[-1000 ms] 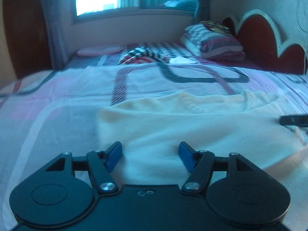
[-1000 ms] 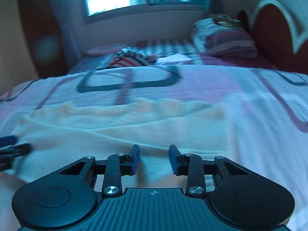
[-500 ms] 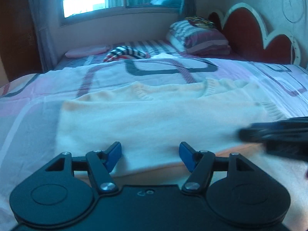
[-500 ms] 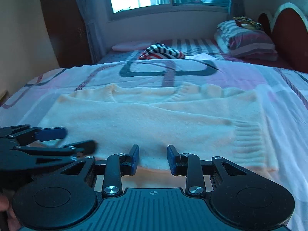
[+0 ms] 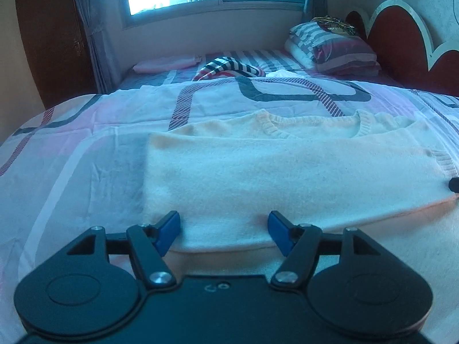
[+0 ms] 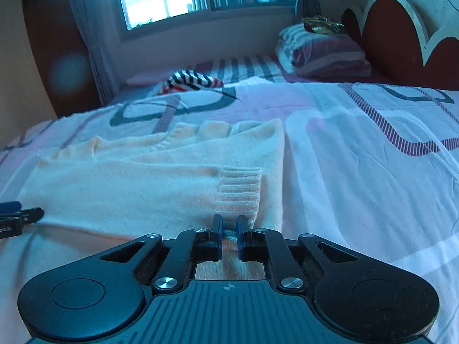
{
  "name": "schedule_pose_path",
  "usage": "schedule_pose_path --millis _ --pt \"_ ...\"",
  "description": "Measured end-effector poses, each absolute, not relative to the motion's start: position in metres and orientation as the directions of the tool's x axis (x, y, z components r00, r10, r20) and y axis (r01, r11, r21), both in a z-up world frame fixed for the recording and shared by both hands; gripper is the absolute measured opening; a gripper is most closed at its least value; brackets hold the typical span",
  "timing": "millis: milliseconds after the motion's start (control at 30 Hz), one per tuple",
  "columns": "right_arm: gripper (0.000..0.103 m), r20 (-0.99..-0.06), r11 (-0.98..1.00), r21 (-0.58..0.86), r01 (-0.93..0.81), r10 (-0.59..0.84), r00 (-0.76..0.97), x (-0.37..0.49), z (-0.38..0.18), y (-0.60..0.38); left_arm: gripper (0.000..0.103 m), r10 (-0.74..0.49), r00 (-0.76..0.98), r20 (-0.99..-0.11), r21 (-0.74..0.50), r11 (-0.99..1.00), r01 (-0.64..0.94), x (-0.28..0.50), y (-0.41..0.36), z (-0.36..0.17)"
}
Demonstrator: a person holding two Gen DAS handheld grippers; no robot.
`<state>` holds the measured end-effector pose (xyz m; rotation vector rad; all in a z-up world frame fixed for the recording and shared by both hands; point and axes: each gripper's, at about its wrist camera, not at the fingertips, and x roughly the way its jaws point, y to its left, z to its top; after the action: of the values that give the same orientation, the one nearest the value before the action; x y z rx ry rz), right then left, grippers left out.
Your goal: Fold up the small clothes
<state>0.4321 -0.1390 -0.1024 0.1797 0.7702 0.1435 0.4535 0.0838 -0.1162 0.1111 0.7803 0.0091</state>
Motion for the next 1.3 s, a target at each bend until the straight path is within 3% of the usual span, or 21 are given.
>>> schedule_pose_path --millis 833,933,967,1000,1033,1067,1133,1200,1300 --pt "0.009 -0.691 0.966 0.235 -0.110 0.246 0.680 0.431 -0.096 -0.147 0.076 0.173 0.676 -0.716 0.238 0.971 0.003 0.454 0.068 -0.109" --pt "0.010 -0.622 0.957 0.253 -0.140 0.272 0.735 0.401 -0.076 -0.156 0.075 0.172 0.683 -0.709 0.277 0.960 0.046 0.428 0.074 -0.104" --pt "0.022 -0.624 0.952 0.269 -0.145 0.286 0.727 0.391 -0.075 -0.159 0.075 0.172 0.677 -0.715 0.281 0.958 0.053 0.416 0.080 -0.106" --pt "0.054 -0.623 0.948 0.283 -0.142 0.295 0.725 0.380 -0.075 -0.164 0.075 0.180 0.666 -0.724 0.290 0.955 0.057 0.402 0.086 -0.109" --pt "0.068 -0.615 0.948 0.289 -0.136 0.293 0.733 0.366 -0.076 -0.169 0.076 0.201 0.654 -0.729 0.307 0.951 0.049 0.385 0.095 -0.112" --pt "0.074 -0.614 0.945 0.303 -0.127 0.295 0.733 0.351 -0.077 -0.175 0.076 0.201 0.661 -0.723 0.293 0.955 0.031 0.368 0.105 -0.112" --pt "0.074 -0.627 0.933 0.345 -0.102 0.309 0.715 0.322 -0.079 -0.186 0.076 0.159 0.645 -0.748 0.199 0.980 -0.011 0.335 0.128 -0.108" --pt "0.063 -0.641 0.925 0.375 -0.063 0.308 0.703 0.293 -0.082 -0.195 0.076 0.120 0.632 -0.766 0.116 0.992 -0.047 0.304 0.145 -0.107" --pt "0.060 -0.663 0.873 0.488 0.010 0.363 0.655 0.252 -0.093 -0.208 0.074 0.025 0.626 -0.780 -0.017 0.998 -0.062 0.261 0.165 -0.109"
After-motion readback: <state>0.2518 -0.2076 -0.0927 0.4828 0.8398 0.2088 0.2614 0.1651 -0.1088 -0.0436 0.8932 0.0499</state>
